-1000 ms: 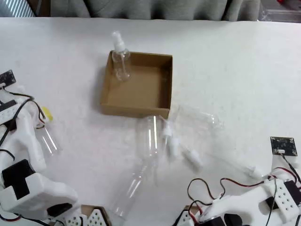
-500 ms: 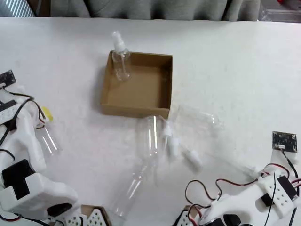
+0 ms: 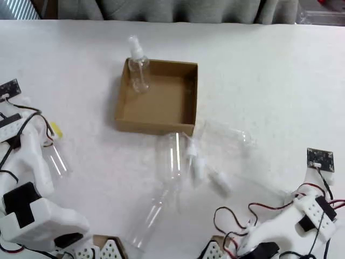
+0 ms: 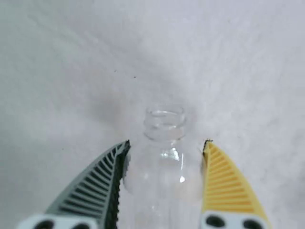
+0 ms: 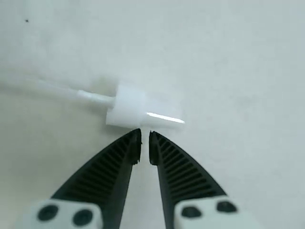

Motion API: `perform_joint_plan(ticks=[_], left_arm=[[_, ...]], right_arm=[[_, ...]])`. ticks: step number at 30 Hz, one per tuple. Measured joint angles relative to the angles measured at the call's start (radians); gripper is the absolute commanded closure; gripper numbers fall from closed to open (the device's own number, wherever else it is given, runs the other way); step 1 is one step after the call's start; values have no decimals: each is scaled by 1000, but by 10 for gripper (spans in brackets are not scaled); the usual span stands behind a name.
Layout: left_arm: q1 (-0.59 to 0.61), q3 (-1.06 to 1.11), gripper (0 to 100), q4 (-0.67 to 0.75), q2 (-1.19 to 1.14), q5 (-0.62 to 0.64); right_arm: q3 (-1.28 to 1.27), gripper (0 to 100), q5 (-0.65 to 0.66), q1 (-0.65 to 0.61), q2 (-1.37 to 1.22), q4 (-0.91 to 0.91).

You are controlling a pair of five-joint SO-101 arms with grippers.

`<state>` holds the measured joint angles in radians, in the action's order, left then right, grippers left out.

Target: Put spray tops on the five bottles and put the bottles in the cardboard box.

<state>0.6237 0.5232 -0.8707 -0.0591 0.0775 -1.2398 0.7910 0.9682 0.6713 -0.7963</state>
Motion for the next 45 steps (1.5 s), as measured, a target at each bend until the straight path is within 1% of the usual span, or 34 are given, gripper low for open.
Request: perform_joint_plan(ticks=[5, 9, 18, 22, 26, 31, 34, 40, 45], left_arm=[[0, 0, 972, 0, 0, -2], [0, 0, 972, 0, 0, -48], [0, 0, 972, 0, 0, -58], [0, 0, 972, 0, 0, -58], [0, 0, 972, 0, 0, -58], [0, 0, 972, 0, 0, -58], [0, 0, 972, 0, 0, -58], [0, 0, 972, 0, 0, -63], [-5, 2, 972, 3, 0, -66]], right_arm=[[26, 982, 0, 61, -101, 43], [77, 982, -31, 68, -196, 94], [341, 982, -124, 66, -506, 98], [439, 982, -173, 28, -612, 89], [535, 982, -233, -12, -669, 12], [646, 982, -304, -114, -672, -78], [666, 982, -345, -164, -672, -118], [666, 982, -411, -276, -672, -121], [666, 982, -443, -330, -672, -129]])
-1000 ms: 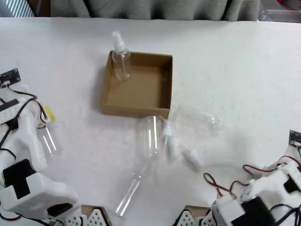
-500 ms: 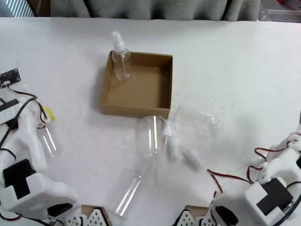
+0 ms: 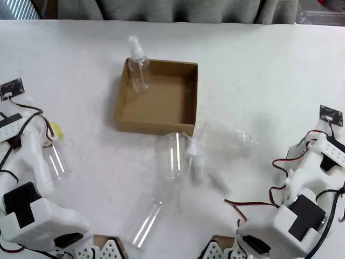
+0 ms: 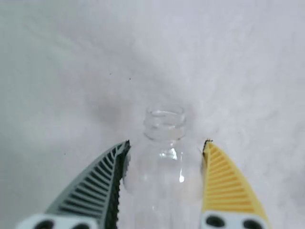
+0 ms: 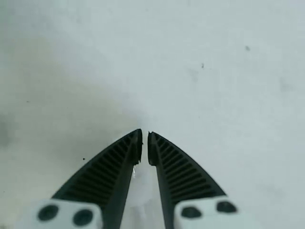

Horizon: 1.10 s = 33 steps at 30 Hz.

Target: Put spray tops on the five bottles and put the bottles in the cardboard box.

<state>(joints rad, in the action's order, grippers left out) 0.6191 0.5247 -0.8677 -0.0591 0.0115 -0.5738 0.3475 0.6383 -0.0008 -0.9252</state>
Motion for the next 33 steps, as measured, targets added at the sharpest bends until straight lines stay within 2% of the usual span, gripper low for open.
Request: perform_joint_plan(ticks=[10, 14, 17, 20, 26, 33], left_arm=[[-3, 0, 972, 8, 0, 0], [-3, 0, 972, 8, 0, 0], [-3, 0, 972, 8, 0, 0], [-3, 0, 972, 8, 0, 2], [-3, 0, 972, 8, 0, 2], [-3, 8, 972, 15, 0, 2]], right_arm=[[0, 978, 8, 8, 80, -115], [0, 971, 114, 9, 212, -232], [-12, 902, 166, 9, 304, -279], [-68, 827, 207, 9, 350, -284], [-133, 868, 226, -2, 353, -272], [-175, 848, 230, -46, 324, -207]])
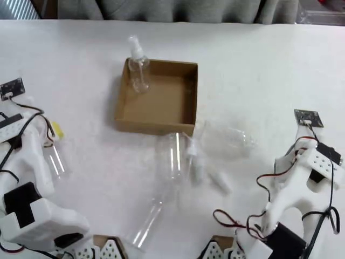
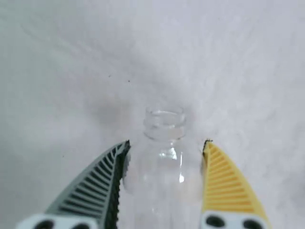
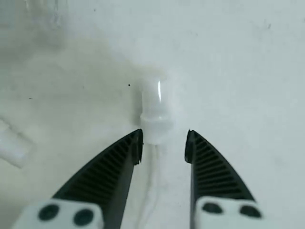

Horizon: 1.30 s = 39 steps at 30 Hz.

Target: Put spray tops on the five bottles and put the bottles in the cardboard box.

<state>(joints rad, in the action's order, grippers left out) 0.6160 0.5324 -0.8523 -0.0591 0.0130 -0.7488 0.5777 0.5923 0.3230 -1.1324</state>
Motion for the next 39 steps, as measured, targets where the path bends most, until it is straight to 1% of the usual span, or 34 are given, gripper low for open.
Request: perform_joint_plan(ticks=[4, 10, 17, 22, 26, 36, 39], left_arm=[[0, 0, 972, 0, 0, 0], [0, 0, 972, 0, 0, 0], [0, 0, 972, 0, 0, 0], [0, 0, 972, 0, 0, 0], [0, 0, 972, 0, 0, 0], [0, 0, 972, 0, 0, 0], [0, 0, 972, 0, 0, 0]], right_arm=[[0, 807, 5, -8, -28, 8], [0, 853, 64, -8, -41, 9], [0, 850, 78, -8, -41, 9], [-31, 850, 132, -8, -41, 25], [-55, 850, 140, -8, -41, 69], [-60, 850, 146, -8, -41, 110], [-60, 850, 146, -15, -75, 115]])
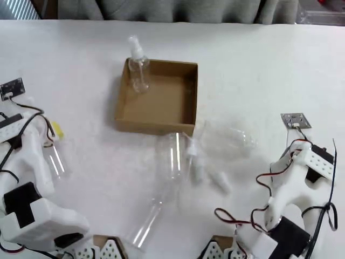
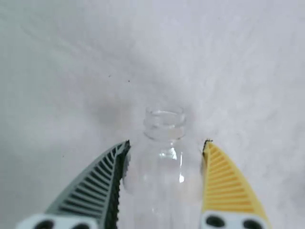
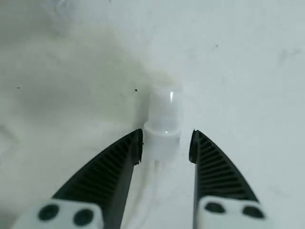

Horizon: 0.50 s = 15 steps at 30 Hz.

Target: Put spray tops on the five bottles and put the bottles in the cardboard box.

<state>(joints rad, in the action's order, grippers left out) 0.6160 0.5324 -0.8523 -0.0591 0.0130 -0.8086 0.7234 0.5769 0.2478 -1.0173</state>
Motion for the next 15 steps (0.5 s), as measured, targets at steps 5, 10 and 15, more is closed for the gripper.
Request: perform_joint_plan(ticks=[5, 10, 15], left_arm=[[0, 0, 972, 0, 0, 0], [0, 0, 972, 0, 0, 0], [0, 0, 972, 0, 0, 0]], right_arm=[[0, 852, 0, -11, -38, 5], [0, 854, 0, -11, -43, 5], [0, 854, 0, -11, -46, 5]])
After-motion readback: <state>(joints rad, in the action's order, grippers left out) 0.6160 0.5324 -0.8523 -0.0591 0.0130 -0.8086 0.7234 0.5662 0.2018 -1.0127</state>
